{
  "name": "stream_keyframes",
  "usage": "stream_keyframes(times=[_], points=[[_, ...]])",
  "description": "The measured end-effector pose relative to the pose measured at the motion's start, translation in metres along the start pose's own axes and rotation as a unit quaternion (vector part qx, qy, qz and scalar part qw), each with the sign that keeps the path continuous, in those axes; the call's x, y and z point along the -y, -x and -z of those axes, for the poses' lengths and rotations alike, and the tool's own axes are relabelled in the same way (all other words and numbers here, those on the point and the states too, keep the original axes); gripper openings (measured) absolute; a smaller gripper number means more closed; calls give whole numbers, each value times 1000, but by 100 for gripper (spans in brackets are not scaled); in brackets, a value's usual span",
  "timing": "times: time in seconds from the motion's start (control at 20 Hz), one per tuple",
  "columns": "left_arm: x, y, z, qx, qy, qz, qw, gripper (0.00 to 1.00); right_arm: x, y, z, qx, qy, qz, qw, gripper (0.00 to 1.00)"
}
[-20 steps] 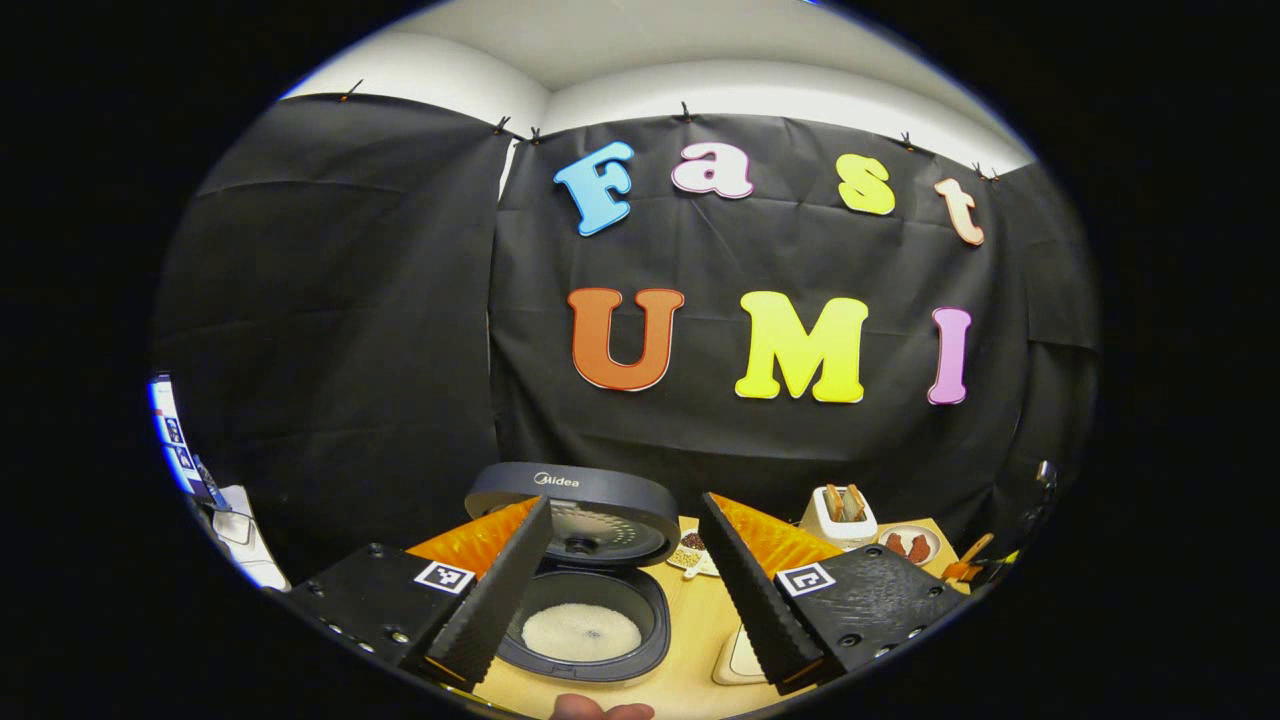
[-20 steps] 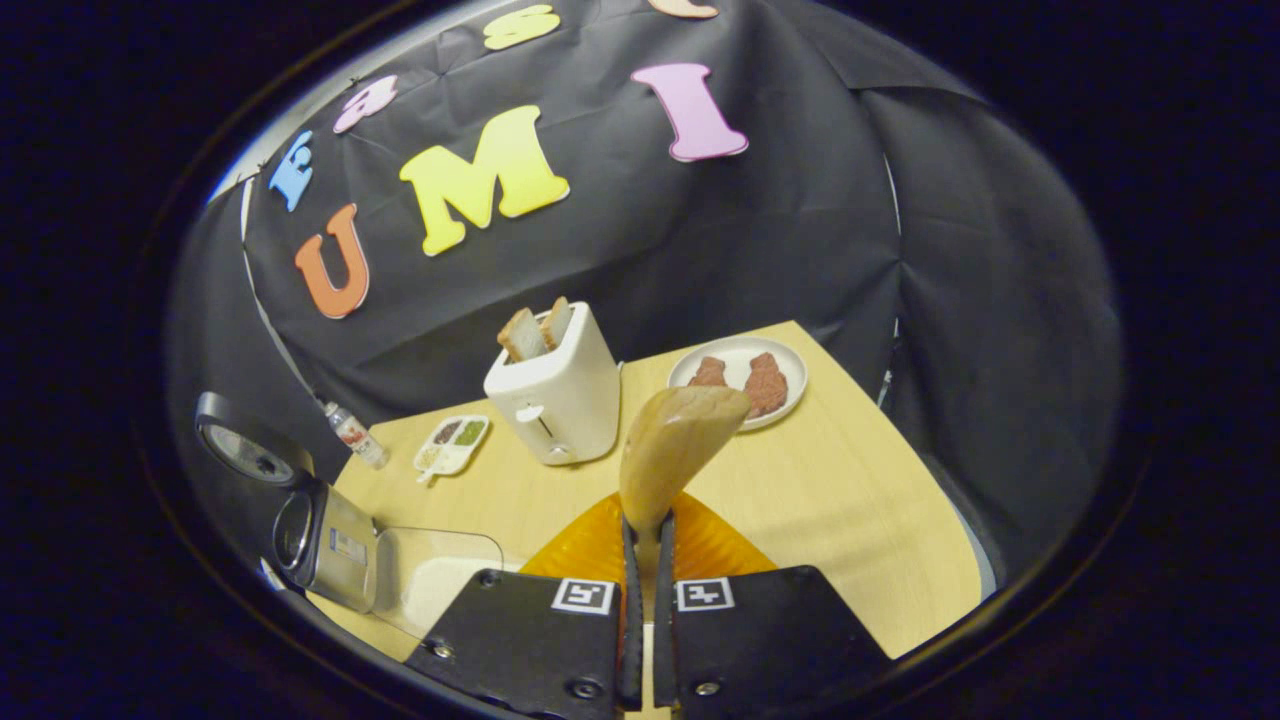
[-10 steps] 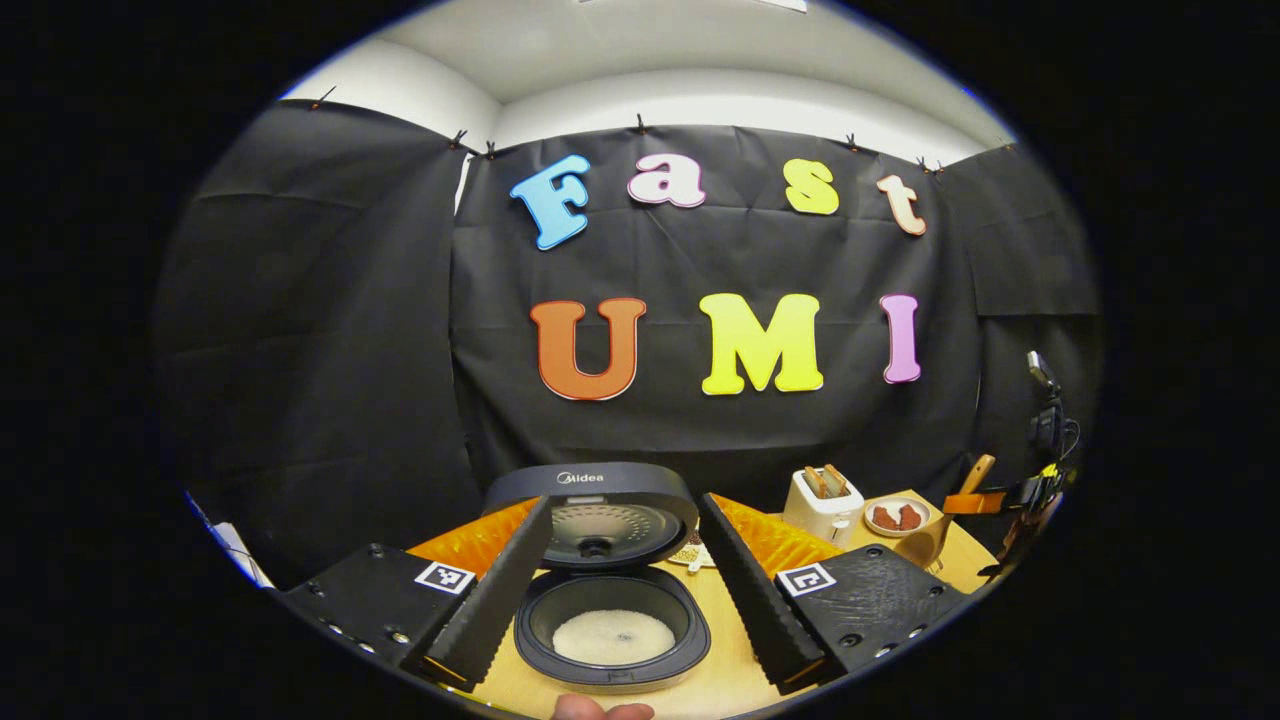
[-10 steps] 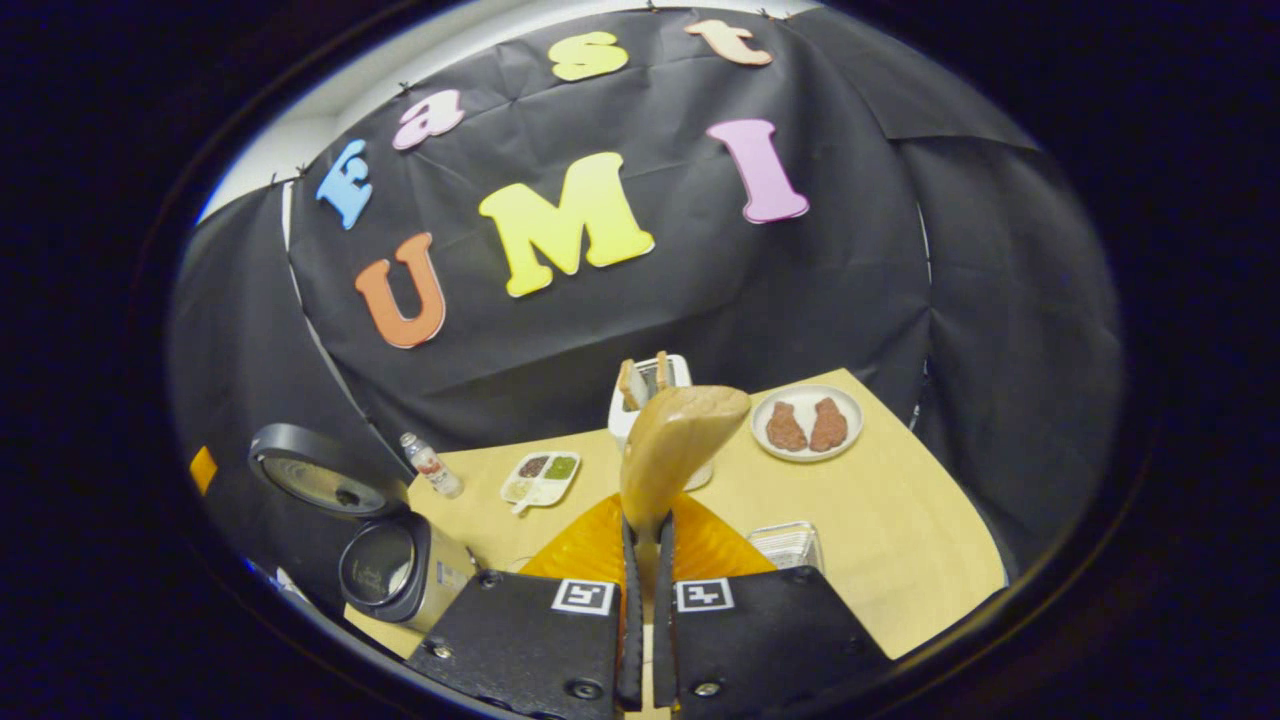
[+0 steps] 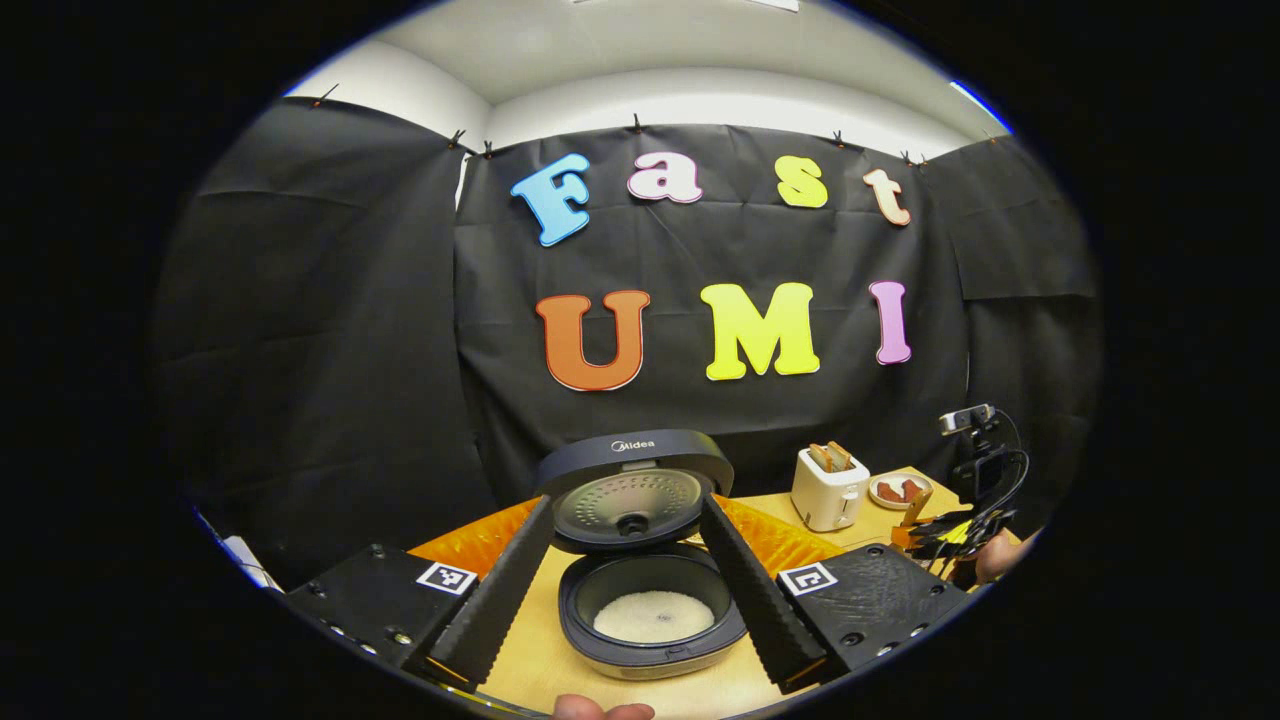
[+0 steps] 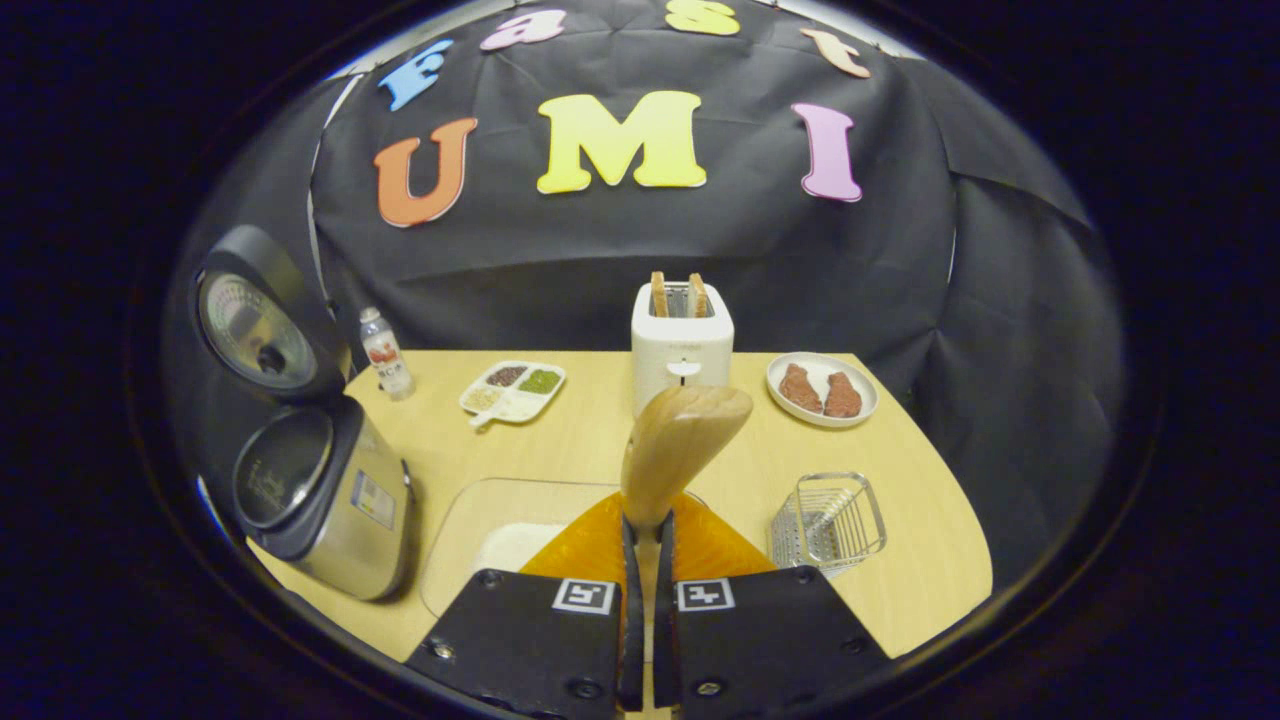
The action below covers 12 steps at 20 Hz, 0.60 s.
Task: Close the left gripper, press the button to open the rice cooker; take a wooden spoon from the chopstick holder with the right hand, scoop a spoonful of rice and pour it into the rice cooker, then put the wooden spoon back into the chopstick holder.
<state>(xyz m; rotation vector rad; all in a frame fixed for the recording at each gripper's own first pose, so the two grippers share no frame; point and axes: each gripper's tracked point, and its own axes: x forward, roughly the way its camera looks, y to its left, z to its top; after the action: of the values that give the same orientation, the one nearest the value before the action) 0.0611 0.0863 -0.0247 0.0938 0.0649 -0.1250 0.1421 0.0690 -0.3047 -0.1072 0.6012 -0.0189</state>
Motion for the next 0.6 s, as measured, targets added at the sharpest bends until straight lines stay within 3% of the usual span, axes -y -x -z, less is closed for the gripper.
stream_keyframes(times=[0.2, 0.35, 0.6], points=[[1, 8, 7, -8, 4, 9, 1000, 95, -8, -8, 11, -1, 23, 12, 1000, 9], [2, 12, 5, -11, 15, 10, 1000, 95, -33, -10, 19, -13, 1, -12, 1000, 9], [0, 19, 6, -24, 26, -1, 999, 95, -85, 0, 23, -35, -65, -85, 994, 10]])
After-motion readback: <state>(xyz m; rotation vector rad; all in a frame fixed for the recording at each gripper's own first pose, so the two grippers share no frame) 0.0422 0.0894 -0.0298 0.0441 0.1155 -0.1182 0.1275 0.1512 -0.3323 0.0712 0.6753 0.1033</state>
